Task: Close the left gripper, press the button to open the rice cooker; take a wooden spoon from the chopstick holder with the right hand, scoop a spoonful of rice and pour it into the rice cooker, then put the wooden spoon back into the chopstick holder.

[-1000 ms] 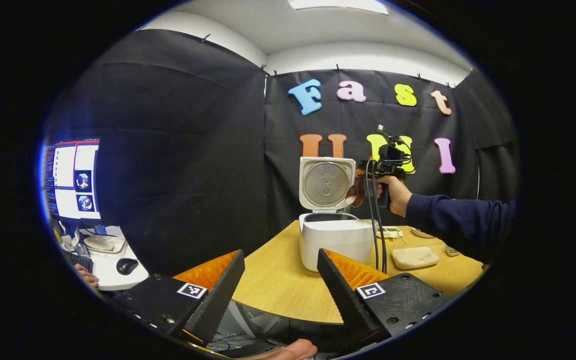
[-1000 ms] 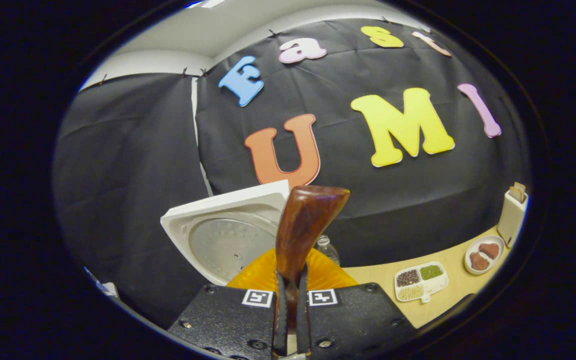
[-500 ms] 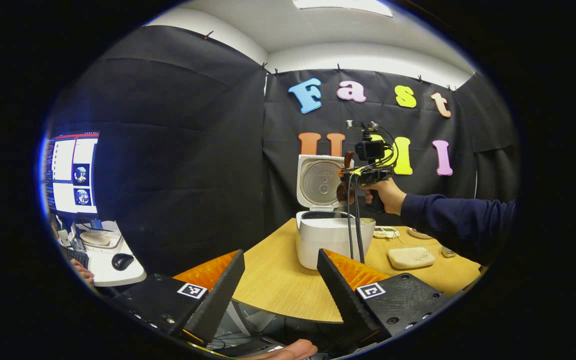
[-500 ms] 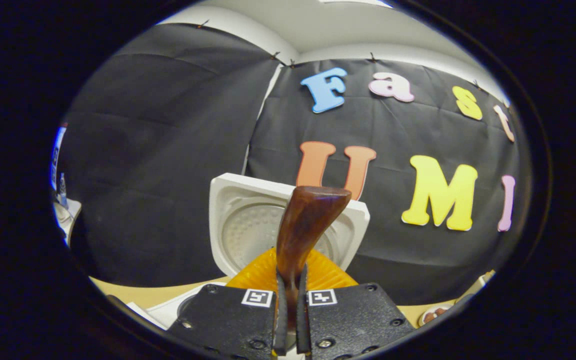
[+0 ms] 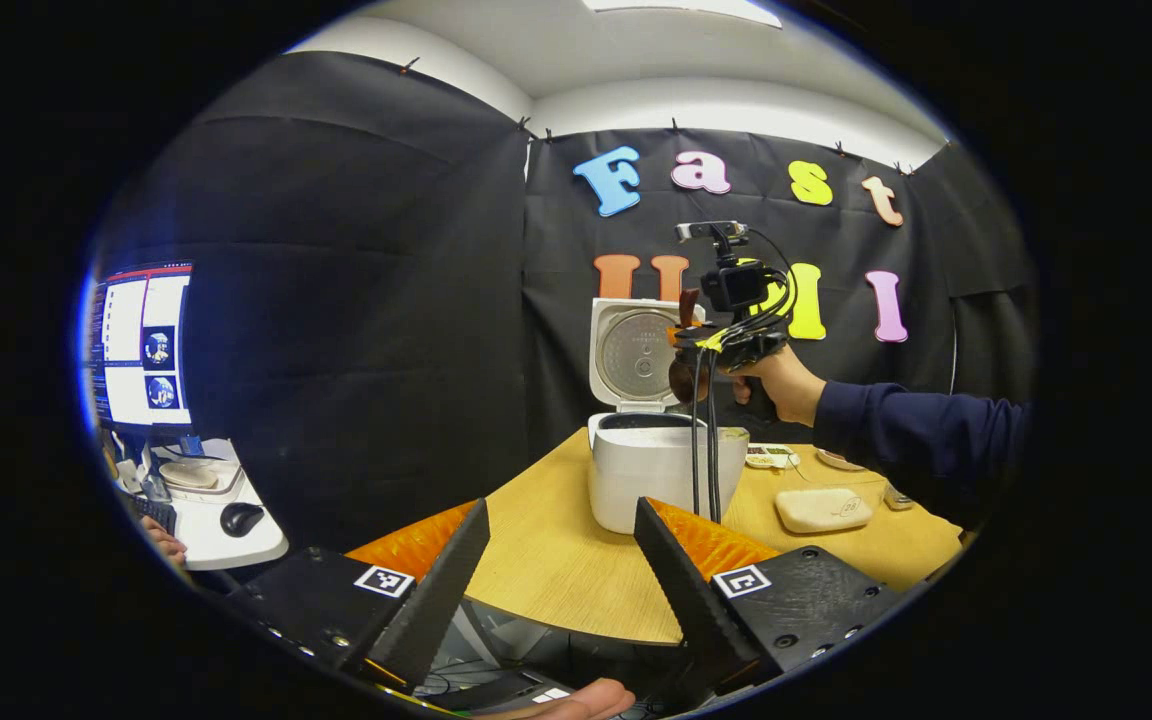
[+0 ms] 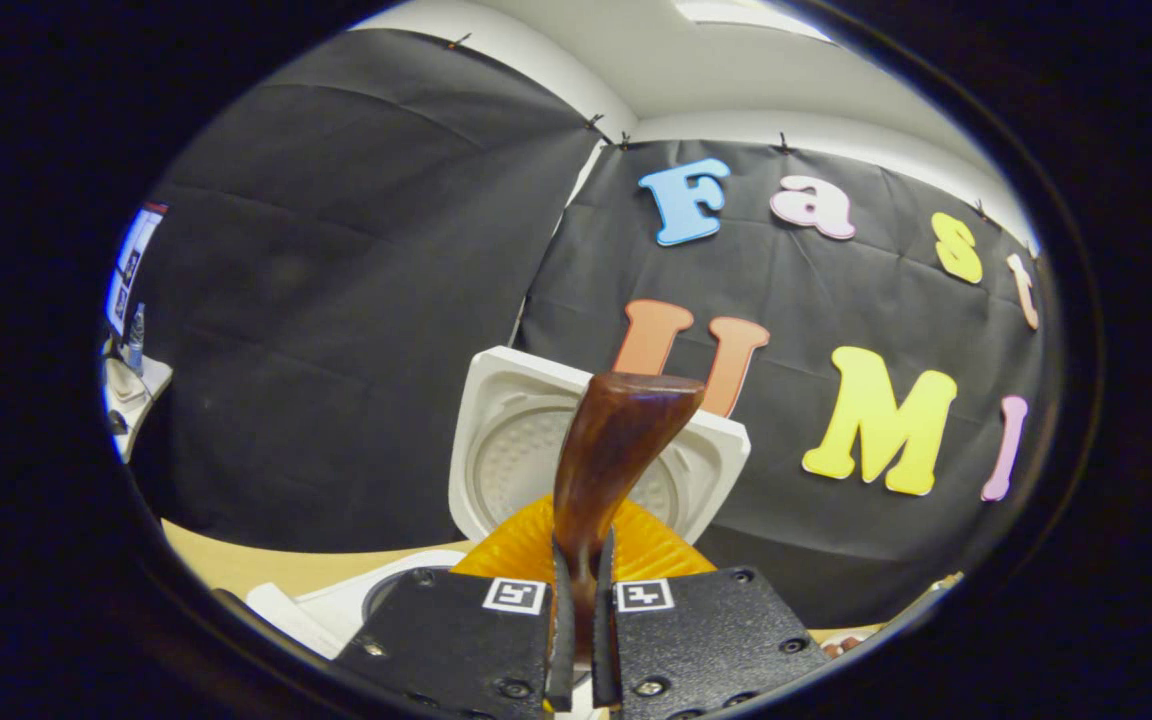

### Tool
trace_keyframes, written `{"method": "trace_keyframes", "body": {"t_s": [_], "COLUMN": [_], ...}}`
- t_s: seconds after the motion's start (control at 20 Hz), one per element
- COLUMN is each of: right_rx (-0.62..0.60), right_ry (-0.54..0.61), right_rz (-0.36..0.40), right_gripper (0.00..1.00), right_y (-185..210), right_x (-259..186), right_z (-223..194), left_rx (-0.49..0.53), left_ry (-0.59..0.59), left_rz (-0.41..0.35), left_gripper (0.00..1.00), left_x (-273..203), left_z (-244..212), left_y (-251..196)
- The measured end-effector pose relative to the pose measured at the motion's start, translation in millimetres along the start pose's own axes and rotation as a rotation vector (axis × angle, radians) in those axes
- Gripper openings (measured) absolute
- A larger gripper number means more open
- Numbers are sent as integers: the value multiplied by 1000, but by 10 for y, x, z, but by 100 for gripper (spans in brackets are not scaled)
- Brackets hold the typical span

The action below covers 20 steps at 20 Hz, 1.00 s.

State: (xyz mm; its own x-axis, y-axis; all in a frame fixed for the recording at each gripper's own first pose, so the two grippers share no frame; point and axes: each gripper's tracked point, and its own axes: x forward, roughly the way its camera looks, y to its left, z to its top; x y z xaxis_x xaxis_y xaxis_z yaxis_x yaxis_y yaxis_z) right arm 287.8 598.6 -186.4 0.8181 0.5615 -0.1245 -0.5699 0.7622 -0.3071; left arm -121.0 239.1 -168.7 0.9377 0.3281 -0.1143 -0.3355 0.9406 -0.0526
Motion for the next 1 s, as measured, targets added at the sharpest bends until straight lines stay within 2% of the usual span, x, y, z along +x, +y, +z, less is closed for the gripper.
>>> {"method": "trace_keyframes", "body": {"t_s": [0.15, 0.45, 0.7, 1.0], "right_rx": [47, 73, 132, 159], "right_ry": [16, 34, 38, 10], "right_rz": [-22, -112, -194, -311], "right_gripper": [13, 13, 13, 14], "right_y": [-413, -1305, -2132, -3173], "right_x": [-203, -612, -1196, -2016], "right_z": [-77, -252, -372, -377], "left_rx": [-1, 6, 20, 17], "left_ry": [-8, -4, -47, -58], "left_rz": [-1, -60, -109, -206], "left_gripper": [93, 93, 93, 93], "left_x": [30, 136, 226, 455], "left_z": [41, 16, 123, 149], "left_y": [-88, -481, -866, -1452]}}
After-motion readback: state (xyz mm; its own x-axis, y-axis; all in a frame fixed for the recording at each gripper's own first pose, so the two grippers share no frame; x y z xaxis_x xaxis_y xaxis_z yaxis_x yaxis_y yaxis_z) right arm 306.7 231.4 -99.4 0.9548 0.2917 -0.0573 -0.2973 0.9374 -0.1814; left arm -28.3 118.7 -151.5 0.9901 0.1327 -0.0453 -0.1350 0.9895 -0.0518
